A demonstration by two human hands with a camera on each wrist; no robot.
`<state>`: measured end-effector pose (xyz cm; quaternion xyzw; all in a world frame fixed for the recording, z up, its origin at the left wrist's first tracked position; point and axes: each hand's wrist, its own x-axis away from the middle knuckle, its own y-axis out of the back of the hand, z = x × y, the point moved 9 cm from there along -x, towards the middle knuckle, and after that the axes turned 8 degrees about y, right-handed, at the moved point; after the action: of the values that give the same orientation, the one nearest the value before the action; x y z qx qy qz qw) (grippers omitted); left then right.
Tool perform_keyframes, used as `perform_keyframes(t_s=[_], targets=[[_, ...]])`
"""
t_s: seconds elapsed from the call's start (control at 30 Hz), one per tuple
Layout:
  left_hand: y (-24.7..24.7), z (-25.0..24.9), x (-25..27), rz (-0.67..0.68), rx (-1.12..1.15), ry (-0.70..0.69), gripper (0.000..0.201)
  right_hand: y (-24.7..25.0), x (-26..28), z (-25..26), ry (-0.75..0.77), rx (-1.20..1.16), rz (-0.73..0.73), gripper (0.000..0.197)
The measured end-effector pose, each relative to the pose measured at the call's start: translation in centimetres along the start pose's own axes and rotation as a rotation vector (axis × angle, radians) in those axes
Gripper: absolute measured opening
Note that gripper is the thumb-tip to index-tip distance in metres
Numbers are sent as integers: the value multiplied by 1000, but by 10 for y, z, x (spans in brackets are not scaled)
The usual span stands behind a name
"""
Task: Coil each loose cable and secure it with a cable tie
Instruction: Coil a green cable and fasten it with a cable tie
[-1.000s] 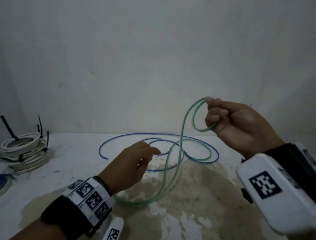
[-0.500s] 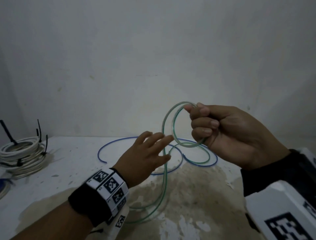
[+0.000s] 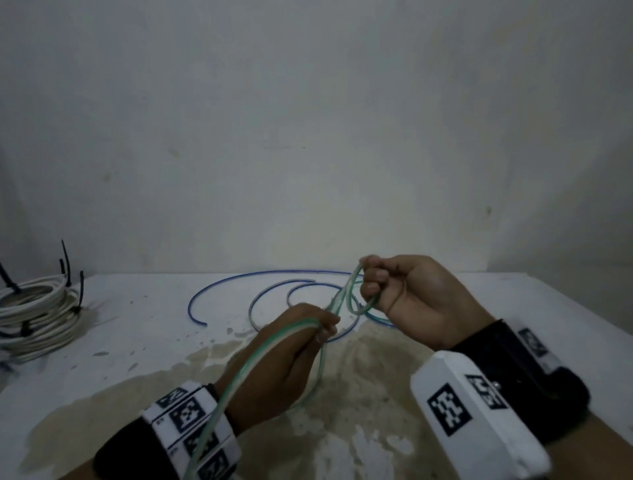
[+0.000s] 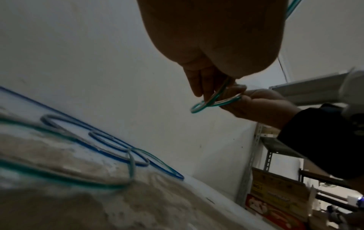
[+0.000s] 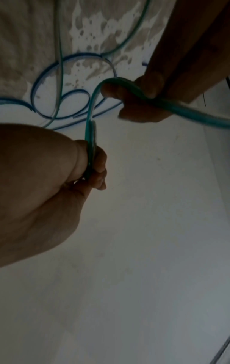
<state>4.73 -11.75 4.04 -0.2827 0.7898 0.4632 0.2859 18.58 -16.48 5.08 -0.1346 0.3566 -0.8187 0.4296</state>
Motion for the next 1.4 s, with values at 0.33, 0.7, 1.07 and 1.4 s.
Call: perform_keyframes(t_s=[0.33, 0.7, 1.07, 1.4], targets=[[13, -5, 4, -110, 12, 116, 15, 20, -6, -27, 48, -36, -121, 27], [21, 0, -12, -55, 159, 296, 19, 7, 5, -66, 44, 203, -16, 30], [31, 18, -17, -150, 167, 426, 16, -13, 17, -68, 168, 458, 108, 24], [25, 39, -17, -181, 449, 669, 16, -29, 28, -77, 106, 294, 168, 32]])
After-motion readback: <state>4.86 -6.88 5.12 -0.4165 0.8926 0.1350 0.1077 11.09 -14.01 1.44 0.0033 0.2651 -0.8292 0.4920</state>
